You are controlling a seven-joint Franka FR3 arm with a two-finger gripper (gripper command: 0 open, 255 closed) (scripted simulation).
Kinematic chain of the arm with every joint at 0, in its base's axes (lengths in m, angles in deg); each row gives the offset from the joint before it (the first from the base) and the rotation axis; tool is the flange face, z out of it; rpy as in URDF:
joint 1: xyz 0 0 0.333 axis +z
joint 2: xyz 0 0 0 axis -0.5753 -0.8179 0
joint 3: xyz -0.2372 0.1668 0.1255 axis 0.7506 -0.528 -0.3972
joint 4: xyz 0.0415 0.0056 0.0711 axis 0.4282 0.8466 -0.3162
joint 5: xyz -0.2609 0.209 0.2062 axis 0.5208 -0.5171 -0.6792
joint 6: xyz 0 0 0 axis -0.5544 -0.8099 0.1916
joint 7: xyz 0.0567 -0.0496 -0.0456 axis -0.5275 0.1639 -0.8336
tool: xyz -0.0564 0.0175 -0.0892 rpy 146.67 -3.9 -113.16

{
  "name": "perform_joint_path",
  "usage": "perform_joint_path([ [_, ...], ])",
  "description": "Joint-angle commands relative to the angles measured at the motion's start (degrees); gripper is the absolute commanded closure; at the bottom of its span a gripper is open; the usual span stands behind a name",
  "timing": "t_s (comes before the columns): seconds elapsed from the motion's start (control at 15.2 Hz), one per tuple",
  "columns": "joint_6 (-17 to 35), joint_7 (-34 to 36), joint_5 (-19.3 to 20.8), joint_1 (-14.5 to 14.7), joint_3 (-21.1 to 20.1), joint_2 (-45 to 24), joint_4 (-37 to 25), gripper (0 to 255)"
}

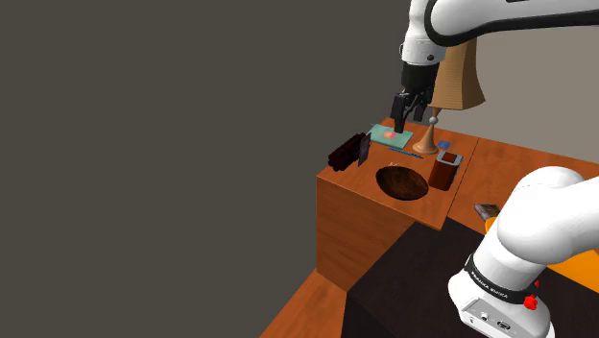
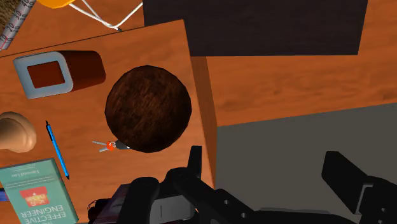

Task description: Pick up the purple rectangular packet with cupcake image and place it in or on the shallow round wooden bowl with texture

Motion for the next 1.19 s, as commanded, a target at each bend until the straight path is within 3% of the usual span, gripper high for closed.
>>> perform_joint_path([
  [0.0,0.0,0.0,0.0,0.0,0.0,0.0,0.0,0],
  [0.59,14.0,17.3,-2.0,-5.0,-2.0,-19.5,-5.6,0],
  [1.12,22.0,31.1,-2.4,-8.8,-1.3,-36.5,-14.7,0],
])
